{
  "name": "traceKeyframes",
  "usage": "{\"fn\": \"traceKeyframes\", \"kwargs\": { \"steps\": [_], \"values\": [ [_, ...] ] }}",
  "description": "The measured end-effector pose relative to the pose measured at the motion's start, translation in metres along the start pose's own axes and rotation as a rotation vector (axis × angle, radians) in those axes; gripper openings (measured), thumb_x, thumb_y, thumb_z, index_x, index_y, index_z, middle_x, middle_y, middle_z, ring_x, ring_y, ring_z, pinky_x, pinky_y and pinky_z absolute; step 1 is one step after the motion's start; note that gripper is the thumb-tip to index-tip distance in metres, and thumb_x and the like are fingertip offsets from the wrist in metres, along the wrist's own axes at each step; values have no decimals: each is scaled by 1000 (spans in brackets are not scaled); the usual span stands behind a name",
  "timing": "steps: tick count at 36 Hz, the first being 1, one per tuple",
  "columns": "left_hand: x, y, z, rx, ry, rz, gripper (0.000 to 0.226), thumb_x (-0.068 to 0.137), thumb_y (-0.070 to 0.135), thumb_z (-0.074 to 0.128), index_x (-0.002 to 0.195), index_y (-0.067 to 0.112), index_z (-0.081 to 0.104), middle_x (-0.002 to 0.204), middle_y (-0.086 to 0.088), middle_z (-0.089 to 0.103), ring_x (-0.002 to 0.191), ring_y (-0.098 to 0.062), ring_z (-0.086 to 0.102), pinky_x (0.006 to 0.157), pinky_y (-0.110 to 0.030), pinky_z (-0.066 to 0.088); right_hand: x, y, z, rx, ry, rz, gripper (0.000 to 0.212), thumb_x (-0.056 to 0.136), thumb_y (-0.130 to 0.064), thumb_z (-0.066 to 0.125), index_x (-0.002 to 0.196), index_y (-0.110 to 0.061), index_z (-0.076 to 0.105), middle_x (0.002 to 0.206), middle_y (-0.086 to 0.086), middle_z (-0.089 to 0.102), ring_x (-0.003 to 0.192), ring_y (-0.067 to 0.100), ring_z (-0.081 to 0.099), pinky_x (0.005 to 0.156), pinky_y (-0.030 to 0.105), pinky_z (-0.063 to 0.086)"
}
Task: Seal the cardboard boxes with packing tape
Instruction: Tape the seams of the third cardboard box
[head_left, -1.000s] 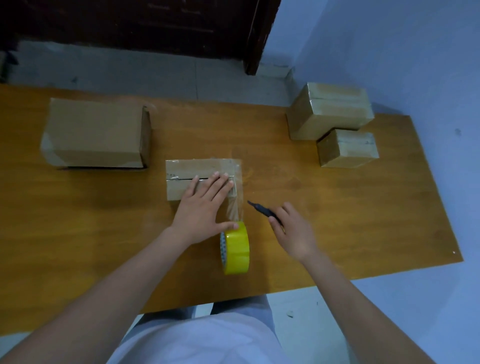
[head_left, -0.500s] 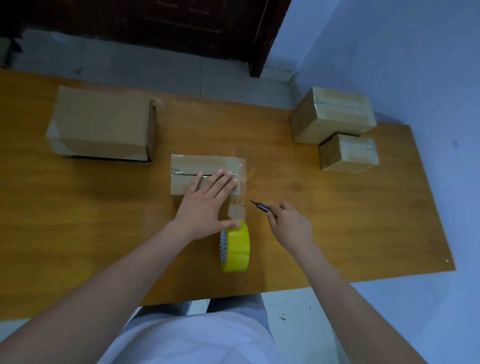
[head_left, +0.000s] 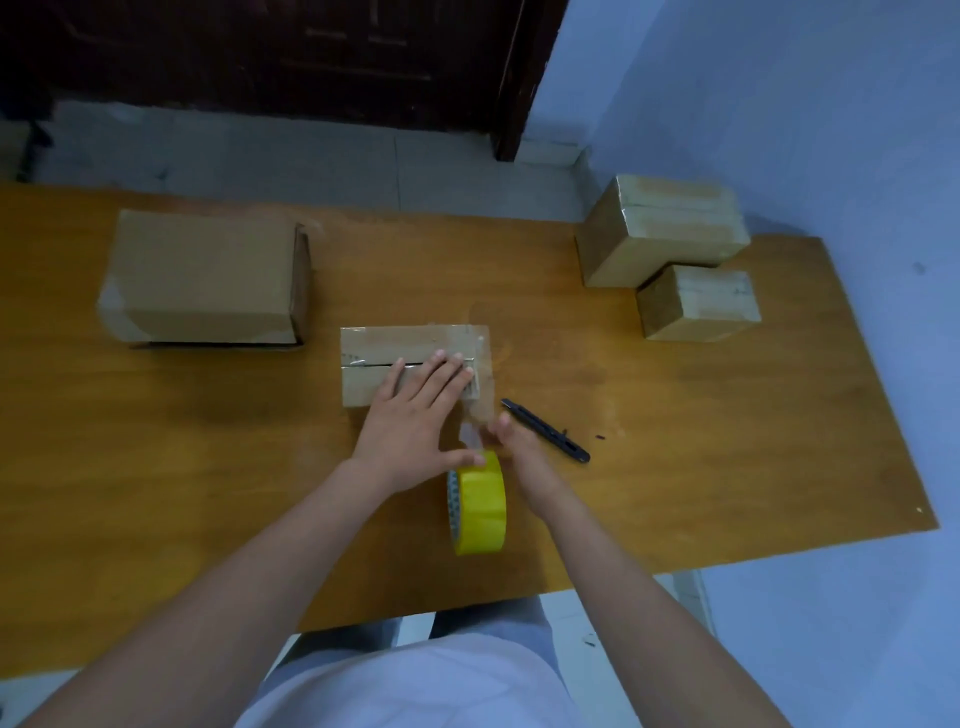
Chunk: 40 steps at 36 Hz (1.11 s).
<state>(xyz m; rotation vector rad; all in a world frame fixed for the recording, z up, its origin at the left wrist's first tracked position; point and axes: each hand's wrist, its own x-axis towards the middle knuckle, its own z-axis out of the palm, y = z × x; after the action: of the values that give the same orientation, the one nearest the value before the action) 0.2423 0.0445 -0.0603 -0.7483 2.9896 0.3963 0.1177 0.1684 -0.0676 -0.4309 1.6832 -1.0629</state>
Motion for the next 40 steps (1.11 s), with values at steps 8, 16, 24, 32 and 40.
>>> {"fn": "traceKeyframes", "kwargs": {
  "steps": [8,16,24,32,40],
  "values": [
    [0,-2,0,-42,3,15,97,76,83,18,151,20,26,158,2,21,146,-12,8,115,-40,-5,3,6,5,96,-120,82,14,87,-26,64,78,-26,75,84,-6,70,92,21,61,92,43,41],
    [9,5,5,-230,184,-129,67,89,63,22,143,30,41,154,12,30,144,-6,14,114,-30,-4,-10,7,9,55,-101,-48,15,92,-12,58,94,-13,73,107,-1,69,108,11,61,98,26,44],
    [15,14,16,-206,341,-183,54,89,55,40,125,23,63,140,6,52,136,-12,38,112,-42,18,-16,20,6,87,-58,-108,16,93,-15,57,92,-16,73,107,-4,66,106,6,59,88,18,44],
    [23,21,25,-108,453,-201,40,87,46,52,111,19,69,125,3,63,123,-18,52,107,-43,23,-9,19,4,74,-115,-141,19,93,-11,56,98,0,72,112,8,67,107,9,61,89,15,45],
    [27,14,37,105,568,-114,29,89,37,58,106,17,70,119,0,67,118,-19,53,99,-45,33,-5,18,2,103,-231,-129,16,92,-8,57,97,-7,72,105,1,65,104,6,61,89,17,46]
  ]
}}
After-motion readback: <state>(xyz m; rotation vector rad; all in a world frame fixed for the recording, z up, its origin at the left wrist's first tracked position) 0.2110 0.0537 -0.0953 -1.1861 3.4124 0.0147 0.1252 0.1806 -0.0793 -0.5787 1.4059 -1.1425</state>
